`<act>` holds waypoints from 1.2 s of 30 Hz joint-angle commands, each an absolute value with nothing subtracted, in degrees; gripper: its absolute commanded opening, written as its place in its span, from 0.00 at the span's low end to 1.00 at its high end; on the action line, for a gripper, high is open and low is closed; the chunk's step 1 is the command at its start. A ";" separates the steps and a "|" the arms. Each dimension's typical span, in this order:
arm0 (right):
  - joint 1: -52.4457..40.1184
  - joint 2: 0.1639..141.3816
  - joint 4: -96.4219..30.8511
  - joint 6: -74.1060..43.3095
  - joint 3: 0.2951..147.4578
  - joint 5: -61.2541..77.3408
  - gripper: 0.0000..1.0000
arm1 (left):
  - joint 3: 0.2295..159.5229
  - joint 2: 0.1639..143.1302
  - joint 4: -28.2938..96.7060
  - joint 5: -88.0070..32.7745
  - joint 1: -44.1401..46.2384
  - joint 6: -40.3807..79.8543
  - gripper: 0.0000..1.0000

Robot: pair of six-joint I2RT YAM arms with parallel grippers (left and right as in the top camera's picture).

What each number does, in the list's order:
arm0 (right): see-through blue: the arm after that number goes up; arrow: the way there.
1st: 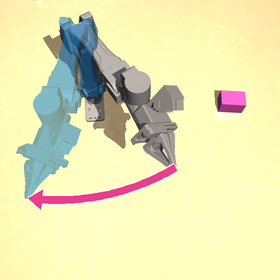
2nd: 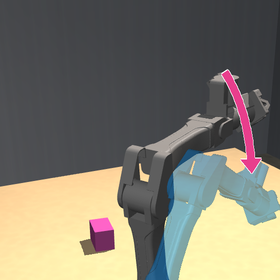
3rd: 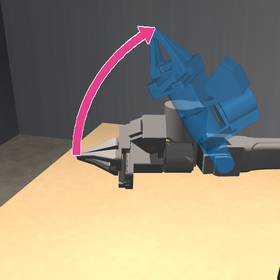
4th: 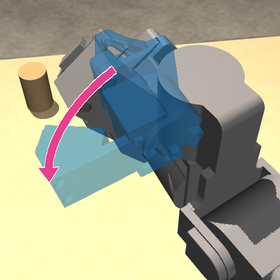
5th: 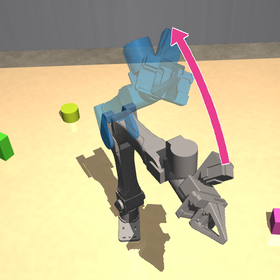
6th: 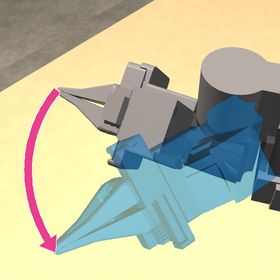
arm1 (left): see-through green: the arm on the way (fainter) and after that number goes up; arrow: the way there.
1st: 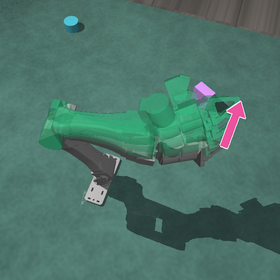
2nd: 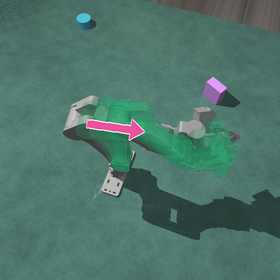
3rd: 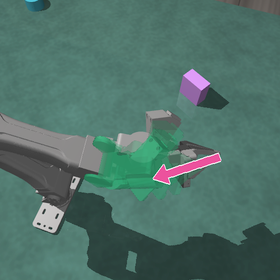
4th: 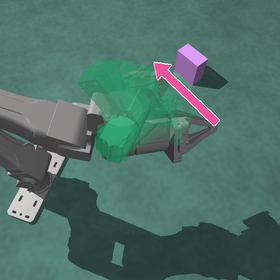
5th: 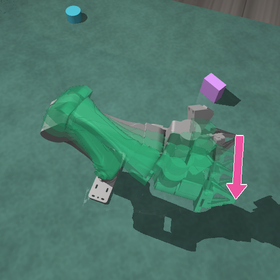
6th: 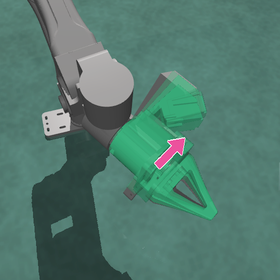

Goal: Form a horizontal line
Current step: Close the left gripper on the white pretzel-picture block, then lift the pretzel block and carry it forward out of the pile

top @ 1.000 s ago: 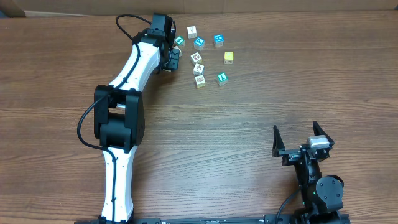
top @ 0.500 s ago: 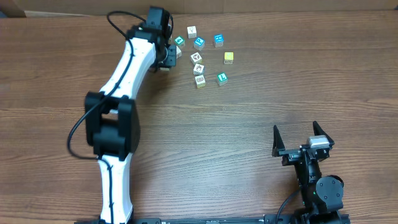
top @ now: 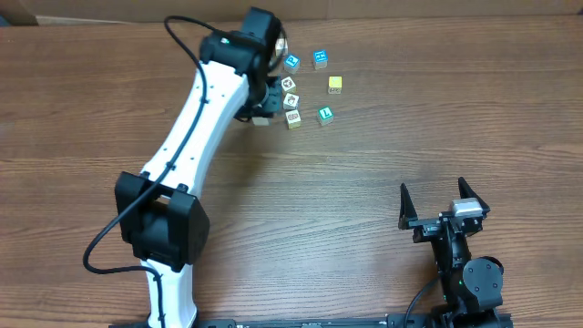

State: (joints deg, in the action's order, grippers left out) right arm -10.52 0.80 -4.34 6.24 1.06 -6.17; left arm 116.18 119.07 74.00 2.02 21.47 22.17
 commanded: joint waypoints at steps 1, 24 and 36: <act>-10.37 0.16 -4.19 6.50 0.47 -5.93 1.00 | 113.93 119.15 74.61 4.27 23.09 28.25 0.13; -10.37 0.16 -4.19 6.48 0.47 -5.96 1.00 | 90.11 119.20 52.71 9.67 28.64 33.93 0.11; -10.37 0.16 -4.19 6.48 0.47 -5.93 1.00 | 86.61 119.26 46.04 9.67 28.80 28.36 0.12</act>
State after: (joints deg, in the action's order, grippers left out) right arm -10.55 0.78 -4.36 6.24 1.06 -6.17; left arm 87.35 119.07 46.46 8.47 28.53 30.87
